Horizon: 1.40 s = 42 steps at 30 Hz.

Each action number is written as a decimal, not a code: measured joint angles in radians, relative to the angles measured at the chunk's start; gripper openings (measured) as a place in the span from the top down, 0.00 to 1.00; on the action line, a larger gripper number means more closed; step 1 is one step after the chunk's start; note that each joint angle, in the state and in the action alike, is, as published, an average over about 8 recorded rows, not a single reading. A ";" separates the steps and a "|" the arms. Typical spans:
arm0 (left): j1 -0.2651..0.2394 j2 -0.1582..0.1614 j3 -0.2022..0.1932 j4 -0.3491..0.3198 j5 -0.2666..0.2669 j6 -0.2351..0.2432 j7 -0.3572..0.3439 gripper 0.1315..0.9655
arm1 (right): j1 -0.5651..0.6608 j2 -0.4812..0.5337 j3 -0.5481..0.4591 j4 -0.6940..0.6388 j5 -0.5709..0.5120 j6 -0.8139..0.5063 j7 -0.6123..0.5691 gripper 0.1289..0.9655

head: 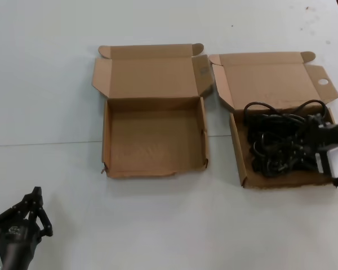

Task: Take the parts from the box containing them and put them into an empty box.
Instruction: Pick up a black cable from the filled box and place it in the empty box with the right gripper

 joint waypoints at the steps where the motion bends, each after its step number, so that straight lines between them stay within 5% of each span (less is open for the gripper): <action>1: 0.000 0.000 0.000 0.000 0.000 0.000 0.000 0.97 | 0.001 -0.006 0.015 0.013 -0.003 -0.015 0.000 0.96; 18: 0.000 0.000 0.000 0.000 0.000 0.000 0.000 0.97 | 0.148 -0.308 0.275 0.126 -0.112 -0.265 0.000 0.96; 42: 0.000 0.000 0.000 0.000 0.000 0.000 0.000 0.97 | 0.247 -0.504 0.125 -0.343 0.005 0.114 0.000 0.96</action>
